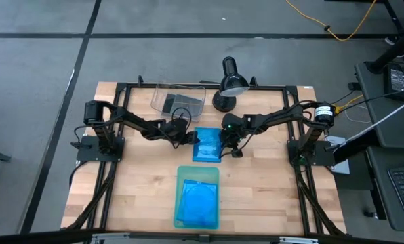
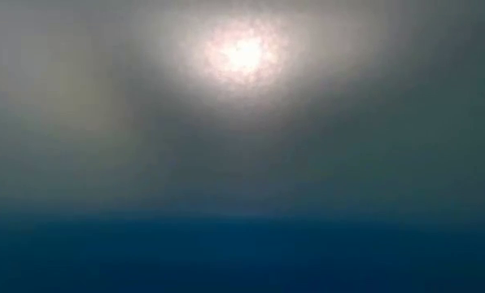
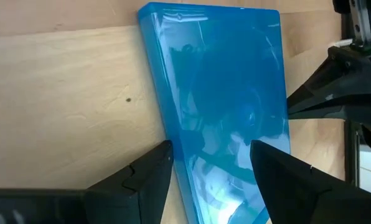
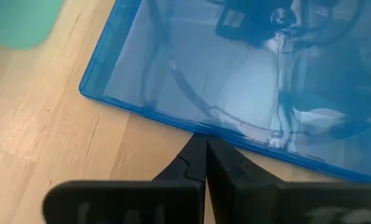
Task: Pick & place jewel cases by type
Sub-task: Put the blue CD case into the green bin
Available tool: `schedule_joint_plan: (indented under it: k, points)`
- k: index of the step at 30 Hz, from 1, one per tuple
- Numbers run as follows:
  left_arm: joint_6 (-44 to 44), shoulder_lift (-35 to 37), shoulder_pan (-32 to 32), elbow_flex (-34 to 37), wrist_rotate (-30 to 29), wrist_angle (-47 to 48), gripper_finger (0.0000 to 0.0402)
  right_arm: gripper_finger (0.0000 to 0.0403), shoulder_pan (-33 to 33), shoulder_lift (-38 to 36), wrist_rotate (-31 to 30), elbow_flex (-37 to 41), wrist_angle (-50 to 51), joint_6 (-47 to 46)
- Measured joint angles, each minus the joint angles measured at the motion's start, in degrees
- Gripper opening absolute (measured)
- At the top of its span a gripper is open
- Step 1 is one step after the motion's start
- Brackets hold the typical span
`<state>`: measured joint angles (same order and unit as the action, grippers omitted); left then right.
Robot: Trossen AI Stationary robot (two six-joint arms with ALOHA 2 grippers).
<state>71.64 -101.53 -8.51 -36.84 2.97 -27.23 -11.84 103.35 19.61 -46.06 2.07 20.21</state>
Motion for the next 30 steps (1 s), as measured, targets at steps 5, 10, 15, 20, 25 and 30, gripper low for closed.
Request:
schedule_joint_plan:
  k: [5,10,15,20,25,30]
  points:
    - [-1.1,1.6,0.3,0.0,-1.5,0.9,0.0208,0.0006,0.0,0.0,-0.1,0.0,-0.1,1.0]
    - [-1.1,2.9,0.5,-0.1,-1.8,1.4,0.0208,0.0006,0.0,0.0,-0.2,0.0,-0.1,1.5]
    - [0.3,3.3,1.8,-0.1,-0.7,3.3,0.0208,0.0006,0.0,0.0,-0.2,0.0,0.0,1.6]
    - [1.5,3.4,3.0,-0.1,0.7,4.4,0.0207,0.0006,0.0,0.0,-0.3,-0.1,0.0,1.6]
    - [2.2,3.5,3.8,-0.1,0.4,4.6,0.0207,0.0006,0.0,0.0,-0.3,-0.1,0.3,1.8]
    - [2.2,4.0,3.7,-0.1,-0.5,4.8,0.0207,0.0006,0.0,0.0,-0.2,-0.1,0.3,1.9]
